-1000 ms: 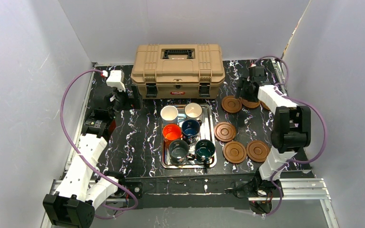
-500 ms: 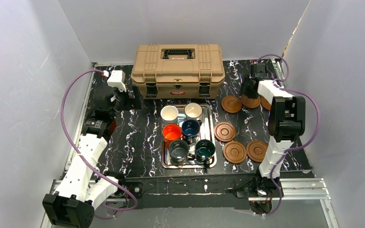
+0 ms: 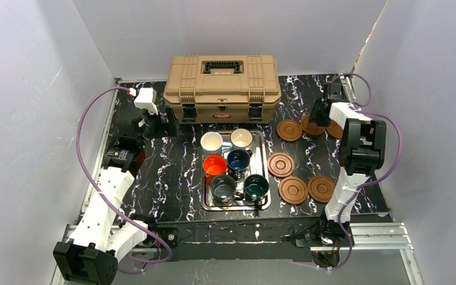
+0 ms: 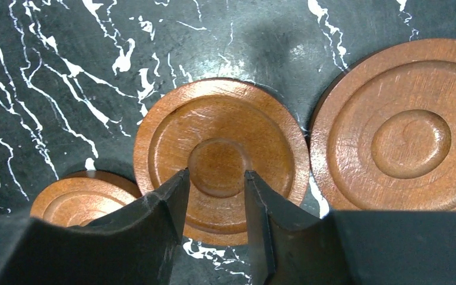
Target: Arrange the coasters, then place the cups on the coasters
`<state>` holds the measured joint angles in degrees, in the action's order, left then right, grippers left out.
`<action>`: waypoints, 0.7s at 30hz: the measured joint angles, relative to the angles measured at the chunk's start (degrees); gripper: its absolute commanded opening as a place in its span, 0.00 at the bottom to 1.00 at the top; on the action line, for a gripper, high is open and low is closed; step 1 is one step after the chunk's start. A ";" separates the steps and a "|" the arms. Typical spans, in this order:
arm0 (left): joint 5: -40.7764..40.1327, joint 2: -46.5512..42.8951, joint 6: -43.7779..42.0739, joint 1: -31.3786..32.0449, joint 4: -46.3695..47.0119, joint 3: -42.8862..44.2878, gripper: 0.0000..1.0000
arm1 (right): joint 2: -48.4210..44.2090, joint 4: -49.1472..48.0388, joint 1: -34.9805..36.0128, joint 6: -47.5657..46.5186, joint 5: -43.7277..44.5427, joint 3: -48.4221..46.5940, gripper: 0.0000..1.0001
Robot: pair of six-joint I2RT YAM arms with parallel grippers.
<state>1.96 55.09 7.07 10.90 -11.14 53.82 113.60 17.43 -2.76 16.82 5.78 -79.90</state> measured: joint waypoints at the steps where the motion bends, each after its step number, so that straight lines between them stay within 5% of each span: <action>1: 0.00 0.00 0.00 0.00 0.00 0.00 0.98 | 0.17 -0.09 -0.22 0.00 -0.04 0.00 0.46; 21: 0.13 0.02 0.02 0.00 0.00 0.00 0.98 | 1.88 -1.38 -1.38 0.00 -1.86 0.24 0.36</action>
<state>2.09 55.11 7.09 10.90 -11.14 53.82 115.48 16.05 -4.14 16.82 3.92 -79.66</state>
